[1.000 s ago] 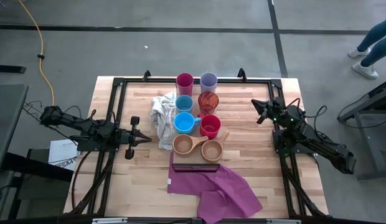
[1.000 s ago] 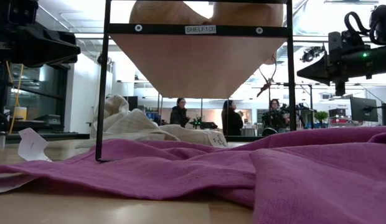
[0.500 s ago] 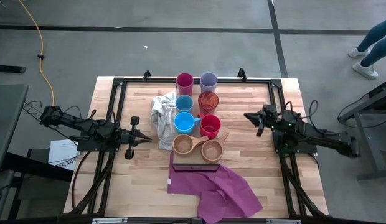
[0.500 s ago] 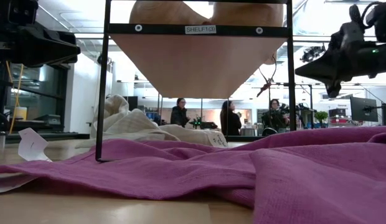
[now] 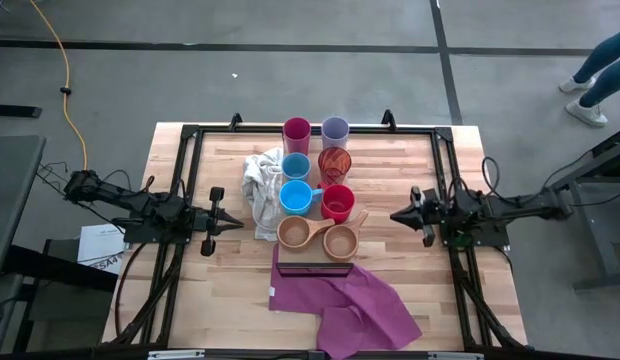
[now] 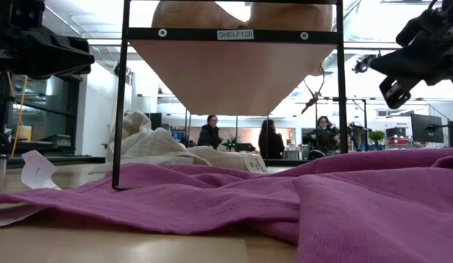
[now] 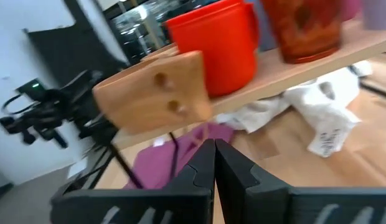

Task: Stack small to large cups/mugs on shelf
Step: Return to Home Position

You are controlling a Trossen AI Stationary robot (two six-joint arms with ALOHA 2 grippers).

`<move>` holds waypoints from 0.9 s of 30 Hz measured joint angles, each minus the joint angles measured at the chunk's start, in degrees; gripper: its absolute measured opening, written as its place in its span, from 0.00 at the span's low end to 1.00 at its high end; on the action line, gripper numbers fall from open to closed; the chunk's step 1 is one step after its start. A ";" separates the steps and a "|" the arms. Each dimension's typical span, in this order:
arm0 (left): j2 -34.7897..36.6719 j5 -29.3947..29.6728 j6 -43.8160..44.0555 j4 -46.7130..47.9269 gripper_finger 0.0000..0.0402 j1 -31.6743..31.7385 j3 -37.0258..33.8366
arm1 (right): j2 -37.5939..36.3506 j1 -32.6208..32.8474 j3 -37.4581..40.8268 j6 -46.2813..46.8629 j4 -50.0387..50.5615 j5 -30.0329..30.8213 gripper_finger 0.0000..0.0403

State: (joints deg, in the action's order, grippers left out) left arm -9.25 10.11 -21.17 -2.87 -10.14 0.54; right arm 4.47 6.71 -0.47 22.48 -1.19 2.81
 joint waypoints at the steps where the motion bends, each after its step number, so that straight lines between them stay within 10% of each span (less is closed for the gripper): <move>1: 0.00 0.00 0.00 0.00 0.03 -0.01 0.00 | 0.00 0.63 0.00 0.00 0.00 -0.03 0.00; 27: 0.00 0.00 0.00 0.00 0.04 0.00 0.00 | 0.02 1.19 0.00 0.00 0.00 -0.02 0.00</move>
State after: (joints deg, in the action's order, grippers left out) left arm -9.25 10.11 -21.17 -2.87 -10.14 0.54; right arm 4.49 7.90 -0.47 22.48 -1.19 2.79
